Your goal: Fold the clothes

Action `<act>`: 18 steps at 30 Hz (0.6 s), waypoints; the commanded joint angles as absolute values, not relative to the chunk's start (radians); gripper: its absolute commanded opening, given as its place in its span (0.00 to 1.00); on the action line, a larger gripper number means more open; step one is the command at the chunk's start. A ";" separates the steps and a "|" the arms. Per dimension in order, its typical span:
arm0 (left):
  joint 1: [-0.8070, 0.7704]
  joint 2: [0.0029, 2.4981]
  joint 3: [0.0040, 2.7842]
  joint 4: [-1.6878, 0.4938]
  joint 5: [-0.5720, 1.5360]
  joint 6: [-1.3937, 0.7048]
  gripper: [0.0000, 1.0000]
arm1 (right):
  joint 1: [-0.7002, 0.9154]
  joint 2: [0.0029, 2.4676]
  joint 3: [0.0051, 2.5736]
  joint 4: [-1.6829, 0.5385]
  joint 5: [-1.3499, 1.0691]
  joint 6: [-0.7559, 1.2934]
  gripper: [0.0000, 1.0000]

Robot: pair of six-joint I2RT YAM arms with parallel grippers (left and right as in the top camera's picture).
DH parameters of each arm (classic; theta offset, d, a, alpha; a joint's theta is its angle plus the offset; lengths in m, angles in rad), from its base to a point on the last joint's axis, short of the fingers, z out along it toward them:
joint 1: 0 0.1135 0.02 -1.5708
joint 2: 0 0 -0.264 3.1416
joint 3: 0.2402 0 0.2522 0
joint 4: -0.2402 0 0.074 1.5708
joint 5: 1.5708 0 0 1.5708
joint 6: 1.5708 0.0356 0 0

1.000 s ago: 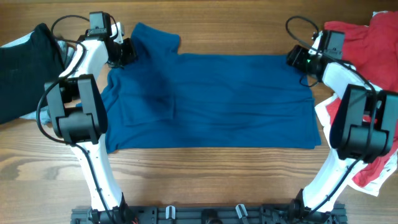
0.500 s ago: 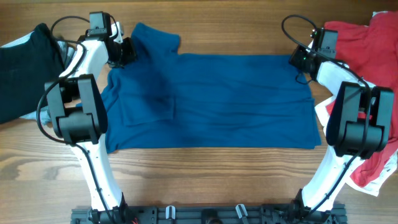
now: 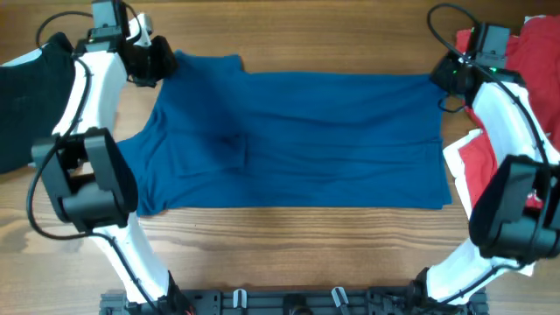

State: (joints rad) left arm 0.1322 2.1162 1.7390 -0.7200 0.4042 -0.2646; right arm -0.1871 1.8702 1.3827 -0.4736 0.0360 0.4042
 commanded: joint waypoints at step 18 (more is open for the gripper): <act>0.283 2.008 1.734 -1.501 0.427 -0.163 0.04 | -0.194 1.776 1.401 -1.163 0.211 0.314 0.05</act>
State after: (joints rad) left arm 0.2646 2.0399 1.7363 -1.4464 0.4213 -0.2260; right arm -0.1883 1.8042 1.3941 -1.1641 0.1474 0.3336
